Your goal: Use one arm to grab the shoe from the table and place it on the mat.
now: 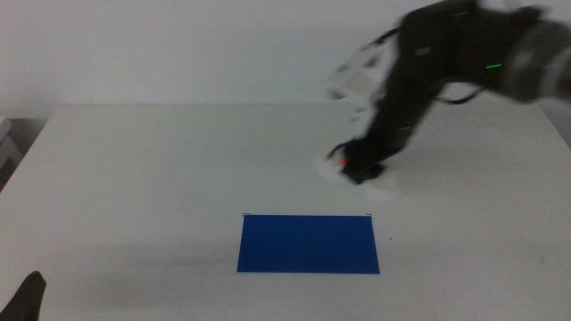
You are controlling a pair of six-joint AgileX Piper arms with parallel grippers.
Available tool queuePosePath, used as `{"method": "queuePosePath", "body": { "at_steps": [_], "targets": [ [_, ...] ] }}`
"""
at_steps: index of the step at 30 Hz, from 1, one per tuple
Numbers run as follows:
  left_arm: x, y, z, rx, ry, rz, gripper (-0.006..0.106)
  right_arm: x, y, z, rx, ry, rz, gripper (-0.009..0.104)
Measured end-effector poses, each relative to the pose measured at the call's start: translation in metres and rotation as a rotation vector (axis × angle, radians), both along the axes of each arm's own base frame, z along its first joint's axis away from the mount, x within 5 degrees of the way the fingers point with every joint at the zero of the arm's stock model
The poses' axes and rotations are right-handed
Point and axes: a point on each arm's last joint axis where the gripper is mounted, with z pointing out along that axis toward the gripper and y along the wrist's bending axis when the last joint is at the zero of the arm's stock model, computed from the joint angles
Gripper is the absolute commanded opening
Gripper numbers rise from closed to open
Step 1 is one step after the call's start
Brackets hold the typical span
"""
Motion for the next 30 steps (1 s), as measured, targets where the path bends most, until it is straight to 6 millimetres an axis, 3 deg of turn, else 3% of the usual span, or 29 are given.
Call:
{"method": "queuePosePath", "body": {
  "at_steps": [4,8,20,30],
  "targets": [
    [0.0,0.0,0.0,0.0,0.0,0.0,0.094,0.003,0.041,-0.01,-0.013,0.022,0.079,-0.004],
    [0.0,0.0,0.0,0.0,0.0,0.0,0.094,0.002,0.062,-0.021,-0.037,0.055,0.128,-0.004],
    [0.0,0.0,0.0,0.0,0.0,0.0,0.094,-0.007,0.069,-0.025,-0.103,0.076,0.528,-0.004],
    [0.0,0.0,0.0,0.0,0.0,0.0,0.094,-0.007,0.071,-0.03,-0.101,0.082,0.565,-0.004]
  ]
}}
